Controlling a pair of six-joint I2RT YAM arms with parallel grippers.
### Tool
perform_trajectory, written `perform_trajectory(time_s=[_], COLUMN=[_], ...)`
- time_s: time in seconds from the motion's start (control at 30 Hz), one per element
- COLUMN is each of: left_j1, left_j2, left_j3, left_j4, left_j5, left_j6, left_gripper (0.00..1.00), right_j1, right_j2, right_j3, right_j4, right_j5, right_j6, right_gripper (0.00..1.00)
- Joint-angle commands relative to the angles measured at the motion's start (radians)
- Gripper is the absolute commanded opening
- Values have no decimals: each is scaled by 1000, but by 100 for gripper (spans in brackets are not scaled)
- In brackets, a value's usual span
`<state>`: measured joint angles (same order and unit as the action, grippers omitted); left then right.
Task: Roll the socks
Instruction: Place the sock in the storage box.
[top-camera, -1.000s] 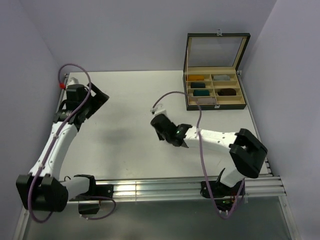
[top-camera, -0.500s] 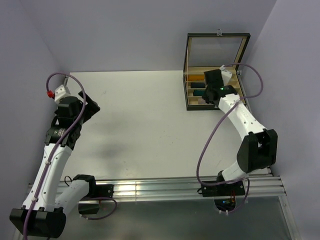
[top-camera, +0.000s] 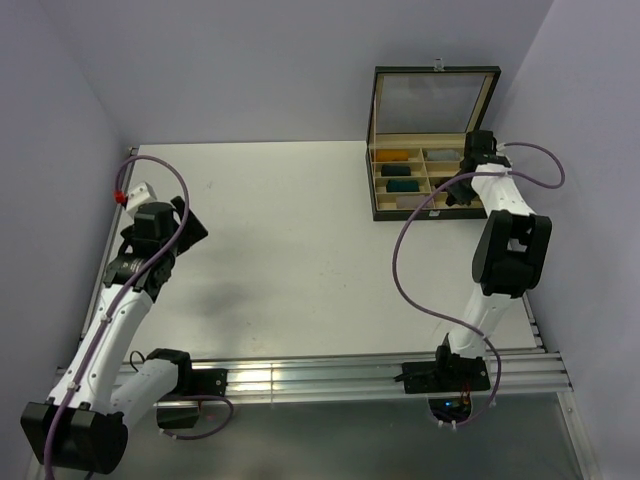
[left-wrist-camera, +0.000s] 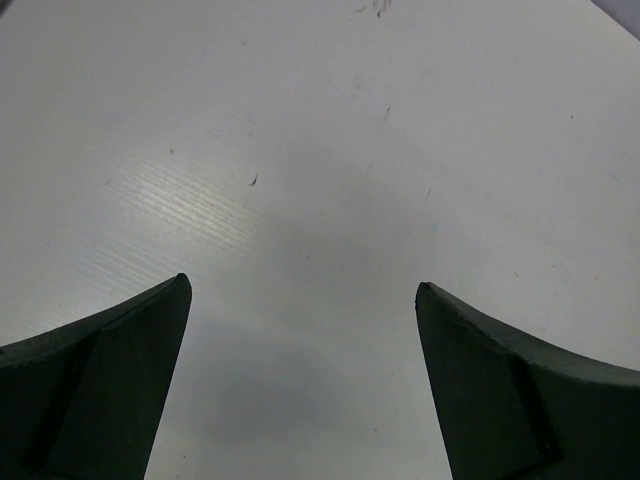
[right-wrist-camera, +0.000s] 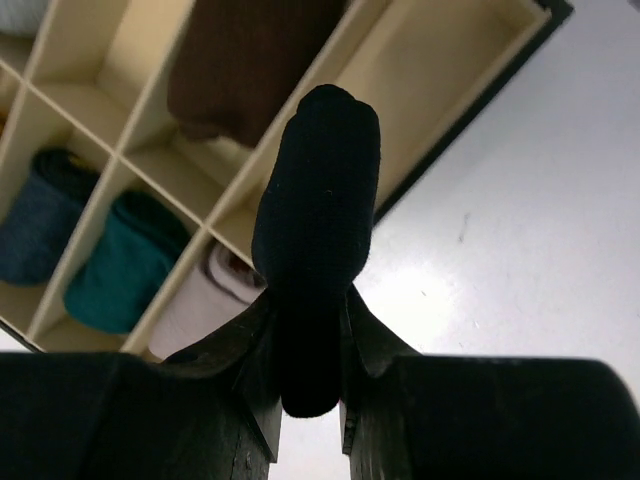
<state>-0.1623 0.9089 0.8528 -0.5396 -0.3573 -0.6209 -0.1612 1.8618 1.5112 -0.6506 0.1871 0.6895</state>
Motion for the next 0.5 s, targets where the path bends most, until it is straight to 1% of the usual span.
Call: perform_trajectory(time_s=[0.0, 0.13, 0.23, 0.33, 0.43, 0.47], left_j1=[-5, -5, -5, -5, -5, -5], left_j2=[22, 31, 41, 47, 51, 53], left_j3=[3, 5, 5, 3, 6, 8], left_j4=[29, 27, 32, 32, 32, 30], left_j5=[-23, -22, -17, -15, -16, -16], left_j6=[20, 18, 21, 21, 21, 21], left_gripper=[100, 99, 99, 99, 99, 99], right_j1=[-34, -66, -86, -98, -104, -104], right_j2=[48, 102, 132, 154, 154, 131], right_j3=[101, 138, 149, 172, 172, 162], right_j4=[9, 11, 28, 9, -9, 0], right_j5=[-43, -66, -64, -48, -23, -15], right_j6=[57, 88, 117, 140, 154, 160], right_gripper=[0, 0, 0, 0, 0, 0])
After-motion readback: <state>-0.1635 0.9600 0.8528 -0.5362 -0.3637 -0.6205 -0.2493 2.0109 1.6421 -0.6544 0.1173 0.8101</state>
